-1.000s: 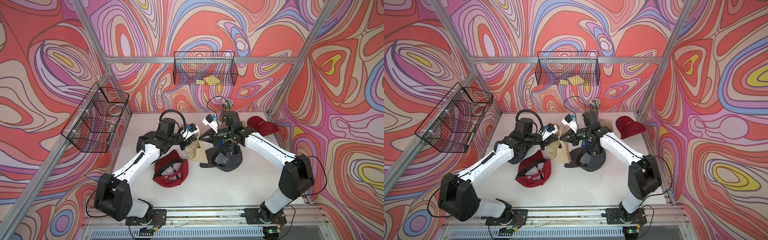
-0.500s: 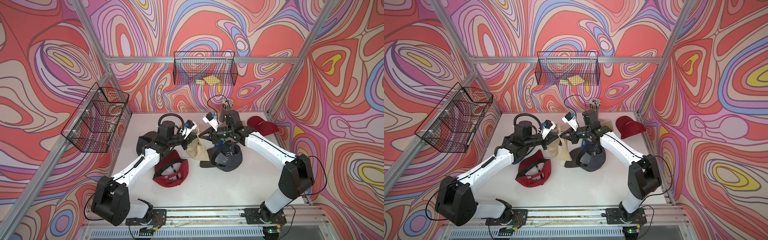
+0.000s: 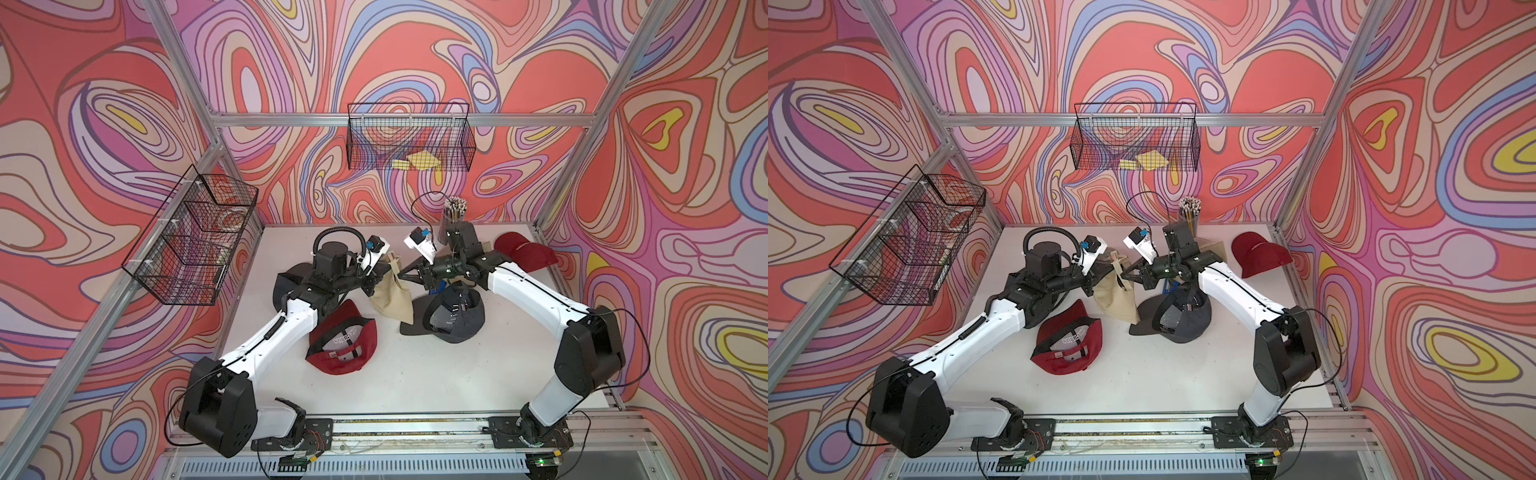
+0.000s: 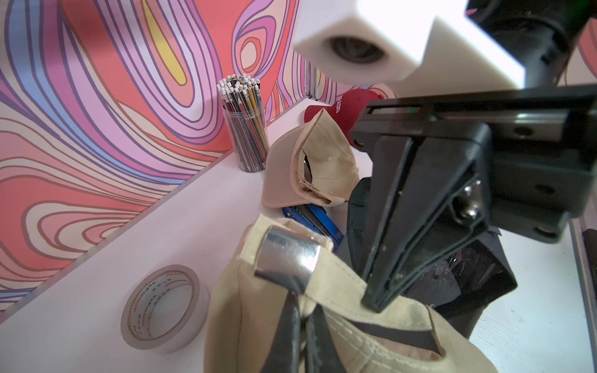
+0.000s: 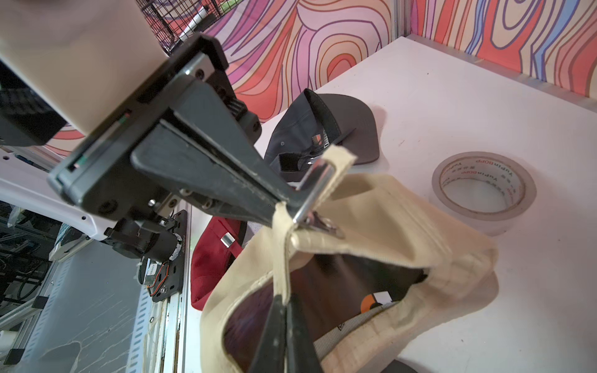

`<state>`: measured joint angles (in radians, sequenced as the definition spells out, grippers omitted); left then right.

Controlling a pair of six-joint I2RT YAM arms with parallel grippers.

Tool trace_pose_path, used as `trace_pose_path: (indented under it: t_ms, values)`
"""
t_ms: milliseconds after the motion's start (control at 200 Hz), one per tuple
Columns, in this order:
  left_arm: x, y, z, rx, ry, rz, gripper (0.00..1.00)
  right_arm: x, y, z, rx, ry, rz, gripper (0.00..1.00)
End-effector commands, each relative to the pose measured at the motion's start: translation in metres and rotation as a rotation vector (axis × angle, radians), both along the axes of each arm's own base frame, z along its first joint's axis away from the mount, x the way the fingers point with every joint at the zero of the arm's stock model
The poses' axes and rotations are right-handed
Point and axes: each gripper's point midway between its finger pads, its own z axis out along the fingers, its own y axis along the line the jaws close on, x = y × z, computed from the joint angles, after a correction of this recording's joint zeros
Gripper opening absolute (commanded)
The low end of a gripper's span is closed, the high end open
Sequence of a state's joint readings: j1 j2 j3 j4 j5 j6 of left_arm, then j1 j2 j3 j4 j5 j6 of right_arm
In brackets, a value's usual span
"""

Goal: Open the adjustable buckle of the baseball cap
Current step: Pull the adjustable strap on the baseball cap.

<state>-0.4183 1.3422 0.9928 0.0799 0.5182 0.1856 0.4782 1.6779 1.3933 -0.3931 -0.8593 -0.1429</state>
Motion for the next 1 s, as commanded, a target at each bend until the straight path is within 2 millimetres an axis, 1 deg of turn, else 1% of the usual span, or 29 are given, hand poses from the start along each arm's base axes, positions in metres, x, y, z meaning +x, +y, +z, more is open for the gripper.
trace_pose_path:
  t_ms: [0,135,250,431,511,521,541,581,591,621,641,651,661,681,761,841,881,997]
  values:
    - [0.006,0.005,0.035,-0.052,-0.098,0.036,0.0,-0.001,-0.005,-0.018,-0.057,0.048,-0.014,0.0]
    - [0.01,0.011,0.039,-0.067,-0.096,0.058,0.0,-0.003,-0.007,-0.026,-0.079,0.071,-0.021,0.0]
    - [0.013,0.018,0.046,-0.081,-0.092,0.067,0.0,-0.006,-0.008,-0.024,-0.076,0.065,-0.017,0.0]
    - [0.016,0.023,0.045,-0.081,-0.083,0.077,0.0,-0.008,-0.008,-0.023,-0.064,0.072,-0.011,0.0]
    - [0.019,0.026,0.045,-0.091,-0.079,0.084,0.0,-0.01,-0.007,-0.018,-0.047,0.07,-0.006,0.0]
    - [0.019,0.026,0.046,-0.093,-0.079,0.084,0.0,-0.01,-0.007,-0.017,-0.045,0.069,-0.008,0.03]
    - [0.019,0.026,0.047,-0.098,-0.079,0.086,0.0,-0.009,-0.007,-0.015,-0.041,0.065,-0.013,0.11]
    - [0.02,0.029,0.047,-0.105,-0.077,0.089,0.0,-0.008,-0.009,-0.012,-0.039,0.048,-0.036,0.37]
    - [0.02,0.029,0.048,-0.107,-0.078,0.089,0.0,-0.007,-0.009,-0.011,-0.038,0.042,-0.042,0.46]
    - [0.021,0.029,0.049,-0.112,-0.077,0.088,0.0,-0.006,-0.011,-0.009,-0.038,0.028,-0.061,0.64]
    - [0.021,0.03,0.051,-0.115,-0.077,0.088,0.0,-0.005,-0.013,-0.008,-0.037,0.021,-0.079,0.8]
    - [0.021,0.031,0.051,-0.116,-0.077,0.089,0.0,-0.004,-0.013,-0.008,-0.038,0.02,-0.088,0.91]
    - [0.021,0.031,0.051,-0.117,-0.075,0.088,0.0,-0.003,-0.014,-0.007,-0.039,0.016,-0.098,0.96]
    - [0.021,0.031,0.052,-0.12,-0.073,0.087,0.0,-0.001,-0.016,-0.007,-0.042,0.014,-0.117,0.98]
    - [0.02,0.031,0.055,-0.133,-0.066,0.082,0.0,0.008,-0.023,-0.007,-0.054,0.013,-0.199,0.98]
    - [0.02,0.032,0.058,-0.14,-0.064,0.082,0.0,0.024,-0.035,-0.01,-0.07,-0.001,-0.33,0.98]
    - [0.019,0.033,0.06,-0.142,-0.065,0.081,0.0,0.029,-0.04,-0.011,-0.064,-0.01,-0.376,0.98]
    - [0.019,0.038,0.067,-0.152,-0.069,0.091,0.0,0.028,-0.044,-0.011,-0.043,0.007,-0.402,0.98]
